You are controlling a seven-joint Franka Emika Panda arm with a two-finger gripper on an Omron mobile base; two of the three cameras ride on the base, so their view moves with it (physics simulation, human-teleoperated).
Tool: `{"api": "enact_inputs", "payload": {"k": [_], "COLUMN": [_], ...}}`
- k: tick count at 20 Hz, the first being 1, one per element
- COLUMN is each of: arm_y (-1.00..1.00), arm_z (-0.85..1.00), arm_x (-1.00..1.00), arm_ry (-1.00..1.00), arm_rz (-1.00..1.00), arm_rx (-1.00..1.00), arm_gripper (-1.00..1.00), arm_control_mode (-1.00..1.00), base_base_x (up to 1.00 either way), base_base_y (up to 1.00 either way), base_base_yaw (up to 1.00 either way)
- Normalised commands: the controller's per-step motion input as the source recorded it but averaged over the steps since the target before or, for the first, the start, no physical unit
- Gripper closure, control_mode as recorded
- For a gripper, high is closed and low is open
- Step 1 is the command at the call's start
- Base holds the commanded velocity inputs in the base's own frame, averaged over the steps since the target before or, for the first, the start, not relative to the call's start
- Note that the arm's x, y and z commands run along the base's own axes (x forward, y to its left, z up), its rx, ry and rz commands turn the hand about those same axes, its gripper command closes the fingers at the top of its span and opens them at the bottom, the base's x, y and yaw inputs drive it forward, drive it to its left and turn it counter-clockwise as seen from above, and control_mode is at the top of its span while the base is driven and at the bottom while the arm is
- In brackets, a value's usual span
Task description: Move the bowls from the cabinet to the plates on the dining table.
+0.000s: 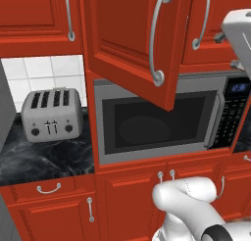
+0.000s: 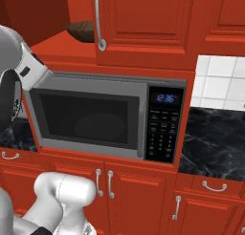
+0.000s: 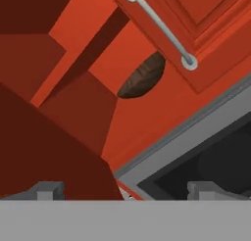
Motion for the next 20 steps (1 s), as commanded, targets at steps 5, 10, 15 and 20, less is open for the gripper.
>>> {"api": "enact_inputs", "payload": {"k": [5, 10, 15, 20], "arm_y": [0.37, 0.05, 0.08, 0.59], "arm_z": [0.0, 0.0, 0.0, 0.0], "arm_x": [0.34, 0.55, 0.52, 0.22], "arm_ry": [0.01, 0.04, 0.04, 0.0], "arm_rz": [0.13, 0.18, 0.18, 0.04], "arm_rx": [0.09, 0.08, 0.07, 0.01], "arm_gripper": [-1.0, -1.0, -1.0, -1.0], "arm_control_mode": [-1.0, -1.0, -1.0, -1.0], "base_base_x": [0.0, 0.0, 0.0, 0.0], "base_base_y": [0.0, 0.0, 0.0, 0.0], "base_base_yaw": [0.0, 0.0, 0.0, 0.0]}}
